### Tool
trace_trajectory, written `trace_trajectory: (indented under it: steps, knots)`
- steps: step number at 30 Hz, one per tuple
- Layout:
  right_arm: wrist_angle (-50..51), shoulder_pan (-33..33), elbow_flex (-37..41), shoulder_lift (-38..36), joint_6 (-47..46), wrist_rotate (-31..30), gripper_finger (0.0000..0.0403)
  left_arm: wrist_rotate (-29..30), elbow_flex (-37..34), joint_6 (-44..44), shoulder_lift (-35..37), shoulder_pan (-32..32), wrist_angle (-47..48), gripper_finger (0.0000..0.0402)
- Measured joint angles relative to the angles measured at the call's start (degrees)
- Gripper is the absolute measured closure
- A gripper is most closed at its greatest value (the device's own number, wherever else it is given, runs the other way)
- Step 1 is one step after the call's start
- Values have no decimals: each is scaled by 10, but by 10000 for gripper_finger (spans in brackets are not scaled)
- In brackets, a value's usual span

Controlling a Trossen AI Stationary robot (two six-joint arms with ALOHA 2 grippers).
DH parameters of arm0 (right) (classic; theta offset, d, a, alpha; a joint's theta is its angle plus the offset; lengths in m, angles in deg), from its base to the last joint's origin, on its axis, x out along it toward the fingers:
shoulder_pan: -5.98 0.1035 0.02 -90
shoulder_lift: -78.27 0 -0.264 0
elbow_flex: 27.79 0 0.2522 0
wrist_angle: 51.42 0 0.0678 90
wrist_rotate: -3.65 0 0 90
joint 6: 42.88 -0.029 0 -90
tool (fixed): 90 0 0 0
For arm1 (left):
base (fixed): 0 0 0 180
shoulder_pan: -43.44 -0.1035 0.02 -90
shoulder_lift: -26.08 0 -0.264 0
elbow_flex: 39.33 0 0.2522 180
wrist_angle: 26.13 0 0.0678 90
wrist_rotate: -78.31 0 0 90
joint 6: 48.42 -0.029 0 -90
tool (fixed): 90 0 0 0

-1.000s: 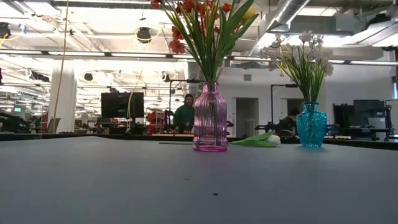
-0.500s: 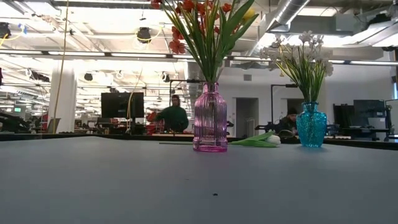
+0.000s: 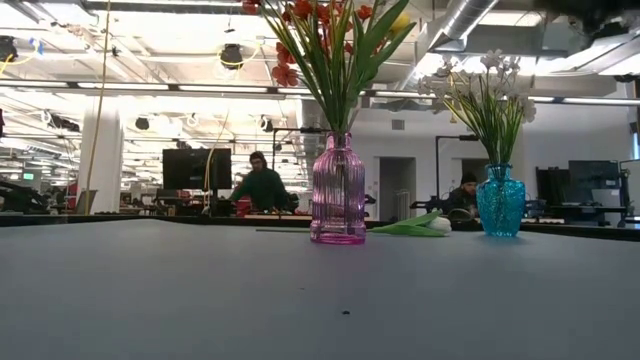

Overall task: Sort flowers into vase by color
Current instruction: Put the white flower into the blue vase

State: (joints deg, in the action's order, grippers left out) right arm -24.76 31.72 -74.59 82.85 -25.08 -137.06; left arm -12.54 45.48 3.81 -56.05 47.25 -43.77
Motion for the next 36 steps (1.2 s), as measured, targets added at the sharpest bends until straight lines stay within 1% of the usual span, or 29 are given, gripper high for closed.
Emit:
trace_trajectory:
  steps: [2,5,7,10,12,14,16,18,23,28,30,33,36]
  knots:
    - [-1,0,31,-42,1,-17,378,2,0,0,0,0,5,228]
    - [2,-5,62,-40,36,-72,378,6,0,0,0,0,14,228]
    - [-8,-14,79,-35,55,-76,378,7,0,-2,0,-1,18,228]
    - [-64,-38,117,-27,94,-79,378,13,0,-8,0,-3,28,228]
    - [-75,-55,137,-30,79,-72,378,14,0,-14,0,-6,28,228]
    - [-96,-72,153,-34,50,-45,378,15,0,-15,0,-10,29,228]
    - [-103,-85,158,-34,10,12,378,16,0,-15,0,-14,36,228]
    - [-102,-97,160,-23,-18,53,378,16,0,-15,0,-14,41,228]
    - [-168,-117,160,24,-33,63,378,13,0,-29,0,-13,56,228]
    - [-245,-131,160,109,-40,112,378,9,0,-40,0,-14,76,228]
    - [-284,-136,160,147,-48,131,378,-3,0,-47,0,-14,84,228]
    - [-343,-140,160,196,-44,139,378,-11,0,-64,0,-14,87,228]
    - [-373,-140,159,222,-40,139,378,-24,0,-90,3,-14,98,228]
